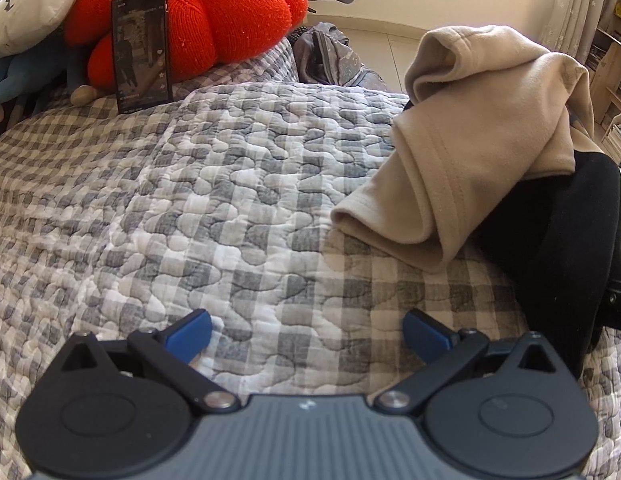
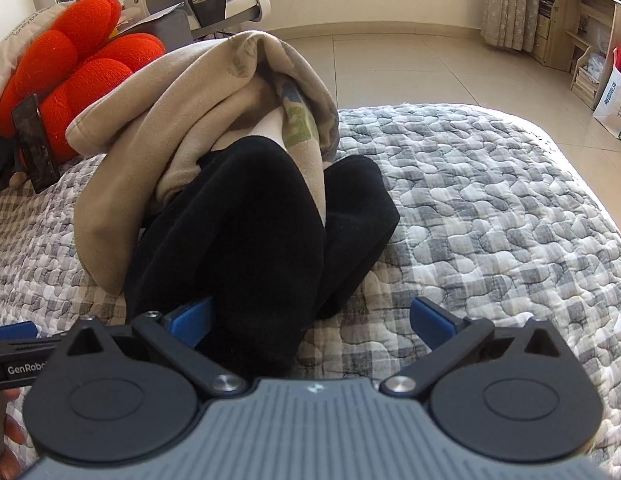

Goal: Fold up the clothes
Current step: 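Move both tools toward the clothes pile and close the right gripper on the black garment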

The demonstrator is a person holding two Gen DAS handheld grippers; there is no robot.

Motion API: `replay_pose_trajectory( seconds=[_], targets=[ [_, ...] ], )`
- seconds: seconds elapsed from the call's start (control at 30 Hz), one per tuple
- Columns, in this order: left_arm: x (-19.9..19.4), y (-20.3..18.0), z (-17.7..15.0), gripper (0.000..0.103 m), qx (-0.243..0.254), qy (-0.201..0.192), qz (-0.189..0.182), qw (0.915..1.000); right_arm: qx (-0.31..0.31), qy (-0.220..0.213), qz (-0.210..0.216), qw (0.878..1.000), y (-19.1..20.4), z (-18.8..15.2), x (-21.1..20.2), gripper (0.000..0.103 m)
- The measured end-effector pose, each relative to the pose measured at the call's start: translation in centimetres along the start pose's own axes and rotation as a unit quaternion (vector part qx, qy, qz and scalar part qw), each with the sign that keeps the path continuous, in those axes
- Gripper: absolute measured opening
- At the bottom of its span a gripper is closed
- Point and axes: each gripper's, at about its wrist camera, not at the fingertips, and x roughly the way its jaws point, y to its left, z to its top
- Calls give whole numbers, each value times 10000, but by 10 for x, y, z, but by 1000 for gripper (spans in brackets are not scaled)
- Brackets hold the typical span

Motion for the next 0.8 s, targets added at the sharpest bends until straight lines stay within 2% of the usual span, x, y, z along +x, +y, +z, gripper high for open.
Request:
replay_pose_trajectory(
  seconds=[0.2,0.3,0.4,0.57,0.7,0.8],
  targets=[
    [-3,2,-5,103,62,-175,-72,9998,-357,-369,-116,9986,9,-17,-2,103],
    [-6,0,-2,103,192,-187,-39,9996,-403,-250,-175,9987,13,-15,-5,103],
    [-9,-1,10,103,201,-273,127,9993,-118,-84,-173,9997,10,-5,-17,103],
    [-22,6,22,103,185,-515,164,9984,-139,-654,110,9977,15,1,-48,101],
    [-31,13,25,102,-71,-685,147,9975,-241,-771,466,9956,23,-4,-51,84],
    [-31,13,26,102,-215,-692,89,9973,-202,-618,731,9952,29,-6,-45,74]
  ],
)
